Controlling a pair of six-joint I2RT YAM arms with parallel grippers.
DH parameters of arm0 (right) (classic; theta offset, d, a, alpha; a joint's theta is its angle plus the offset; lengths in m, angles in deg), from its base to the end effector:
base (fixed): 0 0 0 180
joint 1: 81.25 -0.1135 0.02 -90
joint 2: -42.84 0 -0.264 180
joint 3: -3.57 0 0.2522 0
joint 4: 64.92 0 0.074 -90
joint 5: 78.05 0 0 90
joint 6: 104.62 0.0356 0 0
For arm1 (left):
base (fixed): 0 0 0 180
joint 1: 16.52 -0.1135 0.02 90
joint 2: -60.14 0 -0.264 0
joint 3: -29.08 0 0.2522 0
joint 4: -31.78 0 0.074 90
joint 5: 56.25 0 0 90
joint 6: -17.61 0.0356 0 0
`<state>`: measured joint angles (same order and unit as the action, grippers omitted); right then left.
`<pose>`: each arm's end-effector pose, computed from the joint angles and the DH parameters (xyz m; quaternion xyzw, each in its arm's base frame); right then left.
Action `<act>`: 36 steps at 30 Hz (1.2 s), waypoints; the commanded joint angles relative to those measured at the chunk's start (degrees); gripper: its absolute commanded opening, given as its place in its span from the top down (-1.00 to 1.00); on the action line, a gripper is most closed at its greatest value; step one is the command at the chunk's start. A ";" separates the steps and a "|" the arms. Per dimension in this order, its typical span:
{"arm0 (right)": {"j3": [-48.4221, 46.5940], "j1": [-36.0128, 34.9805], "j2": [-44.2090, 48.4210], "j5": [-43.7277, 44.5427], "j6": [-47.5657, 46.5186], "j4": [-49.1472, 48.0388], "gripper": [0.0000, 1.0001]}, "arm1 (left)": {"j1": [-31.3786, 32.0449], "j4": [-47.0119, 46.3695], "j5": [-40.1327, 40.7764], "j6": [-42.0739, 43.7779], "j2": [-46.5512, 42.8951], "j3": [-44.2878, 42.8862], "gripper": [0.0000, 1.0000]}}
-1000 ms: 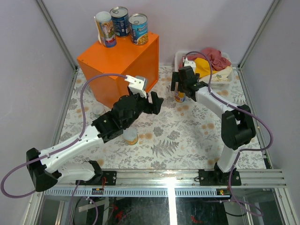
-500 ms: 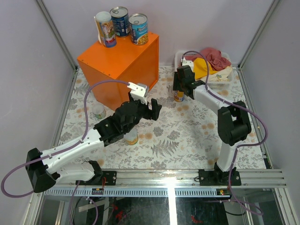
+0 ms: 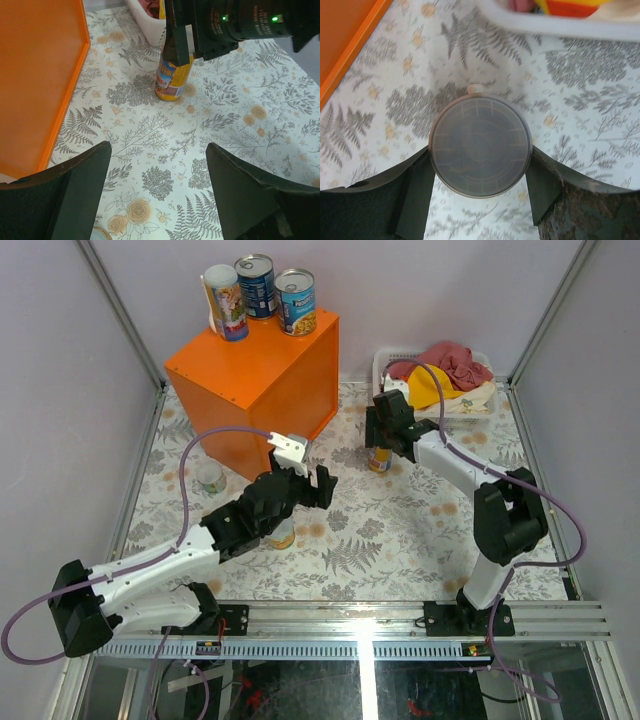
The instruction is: Place and organize the canned foods onto the counter
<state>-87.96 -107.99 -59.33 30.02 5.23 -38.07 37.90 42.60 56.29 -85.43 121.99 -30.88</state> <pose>0.3703 0.1742 0.2594 0.0161 0.8883 0.0434 0.4570 0.1576 -0.1968 0.3144 0.1565 0.7597 -0.2131 0.5941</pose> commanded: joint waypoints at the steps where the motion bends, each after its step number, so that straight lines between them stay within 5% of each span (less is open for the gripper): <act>1: -0.30 -4.89 8.52 0.94 1.81 0.03 0.63 | 0.48 -7.52 0.91 -0.37 -1.79 2.93 -0.54; 19: 6.37 -20.23 12.47 6.58 10.04 -0.49 0.52 | 4.60 -19.42 8.69 -1.57 -9.73 19.42 -0.53; 28: 8.52 -21.99 11.51 6.54 10.64 -1.56 0.07 | 6.01 -21.33 12.69 -2.52 -10.81 24.06 -0.54; 36: 9.61 -22.78 12.66 6.16 10.45 -1.08 -0.63 | 6.92 -21.85 13.74 -3.94 -10.11 24.79 -0.56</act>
<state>-78.11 -129.91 -49.78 34.87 14.65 -35.08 44.10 25.81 67.48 -87.83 111.69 -6.59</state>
